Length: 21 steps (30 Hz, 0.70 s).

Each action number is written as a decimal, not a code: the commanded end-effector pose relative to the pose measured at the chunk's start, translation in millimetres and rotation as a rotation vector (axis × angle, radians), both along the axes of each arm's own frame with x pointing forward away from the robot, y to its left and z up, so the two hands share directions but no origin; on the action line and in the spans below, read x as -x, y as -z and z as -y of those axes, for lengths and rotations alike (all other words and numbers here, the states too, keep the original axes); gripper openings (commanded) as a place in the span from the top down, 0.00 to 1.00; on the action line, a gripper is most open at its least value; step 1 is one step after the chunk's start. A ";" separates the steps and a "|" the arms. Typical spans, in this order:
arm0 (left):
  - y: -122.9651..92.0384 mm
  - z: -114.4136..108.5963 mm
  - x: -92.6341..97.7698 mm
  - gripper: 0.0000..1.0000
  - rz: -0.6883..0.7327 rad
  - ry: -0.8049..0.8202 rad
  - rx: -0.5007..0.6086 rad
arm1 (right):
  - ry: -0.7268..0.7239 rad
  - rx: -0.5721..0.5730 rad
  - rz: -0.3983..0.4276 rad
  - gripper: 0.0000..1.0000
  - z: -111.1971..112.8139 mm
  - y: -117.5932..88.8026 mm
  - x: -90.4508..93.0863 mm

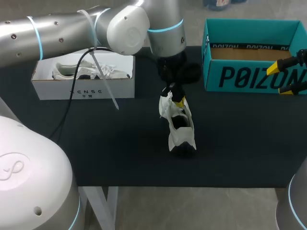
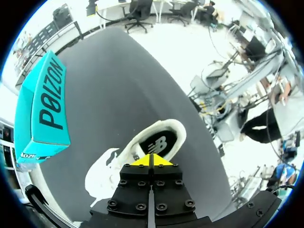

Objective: Take the shoe out of the shoebox, open the shoe tongue, remove and reinsert the insole, then place the shoe into the shoebox

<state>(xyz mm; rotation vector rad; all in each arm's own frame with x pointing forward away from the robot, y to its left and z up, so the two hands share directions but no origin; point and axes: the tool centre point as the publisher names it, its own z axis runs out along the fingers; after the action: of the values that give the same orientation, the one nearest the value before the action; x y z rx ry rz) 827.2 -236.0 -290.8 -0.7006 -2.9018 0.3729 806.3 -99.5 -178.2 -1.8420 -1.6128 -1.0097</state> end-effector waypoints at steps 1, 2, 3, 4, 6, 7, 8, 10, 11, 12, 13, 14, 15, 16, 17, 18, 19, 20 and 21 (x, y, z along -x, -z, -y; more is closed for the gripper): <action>-14.0 -4.3 25.5 1.00 0.041 -0.126 -0.049 | 0.002 0.003 -0.002 0.00 -0.3 -0.2 0.4; -16.4 -2.2 30.0 1.00 0.046 -0.134 -0.083 | 0.002 0.003 -0.002 0.00 -0.3 -0.2 0.4; -17.0 -2.0 33.4 1.00 0.049 -0.155 -0.088 | 0.002 0.003 -0.002 0.00 -0.3 -0.2 0.4; -17.3 -1.5 35.7 1.00 0.045 -0.165 -0.098 | 0.002 0.003 -0.002 0.00 -0.3 -0.2 0.4; -18.1 -0.8 44.1 1.00 0.062 -0.188 -0.121 | 0.002 0.003 -0.002 0.00 -0.3 -0.2 0.4; -17.6 0.4 47.5 0.94 0.067 -0.195 -0.123 | 0.002 0.003 -0.002 0.00 -0.3 -0.2 0.4; -17.1 1.9 51.4 0.67 0.067 -0.195 -0.119 | 0.002 0.003 -0.002 0.00 -0.3 -0.2 0.4; -17.0 4.8 57.2 0.29 0.086 -0.193 -0.115 | 0.002 0.003 -0.002 0.00 -0.3 -0.2 0.4; -16.3 5.7 59.6 0.19 0.097 -0.203 -0.111 | 0.002 0.003 -0.002 0.00 -0.3 -0.2 0.4; -15.3 7.1 62.1 0.16 0.103 -0.202 -0.118 | 0.002 0.003 -0.002 0.00 -0.3 -0.2 0.4; -13.4 8.2 63.8 0.16 0.105 -0.203 -0.119 | 0.002 0.003 -0.002 0.00 -0.3 -0.2 0.4; -11.2 9.1 65.6 0.16 0.114 -0.209 -0.118 | 0.002 0.003 -0.002 0.00 -0.3 -0.2 0.4; -8.7 10.4 67.1 0.17 0.123 -0.217 -0.130 | 0.002 0.003 -0.002 0.00 -0.3 -0.2 0.4; -6.1 11.9 68.9 0.18 0.130 -0.223 -0.132 | 0.002 0.003 -0.002 0.00 -0.3 -0.2 0.4; -3.4 13.4 70.5 0.18 0.134 -0.226 -0.133 | 0.002 0.003 -0.002 0.00 -0.3 -0.2 0.4; -0.4 15.2 71.8 0.16 0.148 -0.226 -0.141 | 0.002 0.003 -0.002 0.00 -0.3 -0.2 0.4; 3.4 16.4 72.6 0.15 0.146 -0.232 -0.141 | 0.002 0.003 -0.002 0.00 -0.3 -0.2 0.4; 9.0 16.9 72.5 0.12 0.143 -0.235 -0.136 | 0.002 0.003 -0.002 0.00 -0.3 -0.2 0.4; 14.5 17.4 72.1 0.11 0.139 -0.245 -0.126 | 0.002 0.003 -0.002 0.00 -0.3 -0.2 0.4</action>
<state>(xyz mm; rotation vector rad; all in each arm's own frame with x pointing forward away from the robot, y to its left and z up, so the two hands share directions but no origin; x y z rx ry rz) 756.5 -248.4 -289.7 -0.3783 -3.1125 0.1521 806.3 -99.6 -178.2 -1.8422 -1.6127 -1.0098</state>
